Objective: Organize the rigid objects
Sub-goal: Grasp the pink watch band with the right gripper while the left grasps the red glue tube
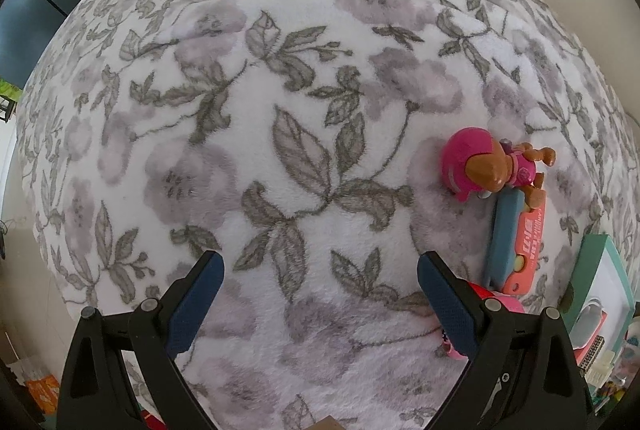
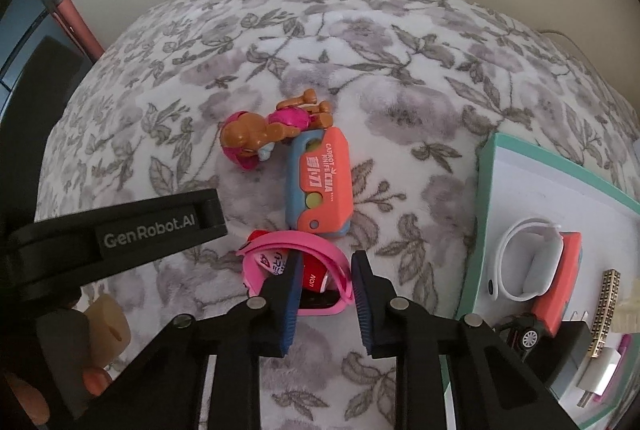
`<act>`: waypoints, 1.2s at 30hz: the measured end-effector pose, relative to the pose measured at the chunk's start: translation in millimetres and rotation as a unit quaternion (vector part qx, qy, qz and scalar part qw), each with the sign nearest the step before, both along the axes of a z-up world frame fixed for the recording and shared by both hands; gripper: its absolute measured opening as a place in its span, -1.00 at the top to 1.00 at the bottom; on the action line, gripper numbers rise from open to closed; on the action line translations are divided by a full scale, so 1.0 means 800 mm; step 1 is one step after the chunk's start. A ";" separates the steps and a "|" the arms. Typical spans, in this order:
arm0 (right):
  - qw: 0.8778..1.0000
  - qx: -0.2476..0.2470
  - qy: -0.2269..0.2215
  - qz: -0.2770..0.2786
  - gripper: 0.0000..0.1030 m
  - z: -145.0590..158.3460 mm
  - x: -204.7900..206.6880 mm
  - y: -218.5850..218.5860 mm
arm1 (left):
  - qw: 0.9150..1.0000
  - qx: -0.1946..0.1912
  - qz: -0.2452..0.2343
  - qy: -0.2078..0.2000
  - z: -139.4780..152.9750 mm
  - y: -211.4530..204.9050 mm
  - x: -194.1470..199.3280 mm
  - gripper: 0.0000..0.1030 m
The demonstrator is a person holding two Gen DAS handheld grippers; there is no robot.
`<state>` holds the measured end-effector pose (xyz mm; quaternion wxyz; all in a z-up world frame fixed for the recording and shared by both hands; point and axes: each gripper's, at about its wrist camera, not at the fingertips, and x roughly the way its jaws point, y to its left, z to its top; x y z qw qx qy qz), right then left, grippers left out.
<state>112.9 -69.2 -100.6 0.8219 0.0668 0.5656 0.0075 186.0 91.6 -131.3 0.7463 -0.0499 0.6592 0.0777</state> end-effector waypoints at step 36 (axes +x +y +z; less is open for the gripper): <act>0.992 0.045 -0.024 -0.114 0.82 0.041 -0.024 -0.109 | 0.995 -0.033 -0.092 -0.009 0.025 -0.099 -0.014 -0.89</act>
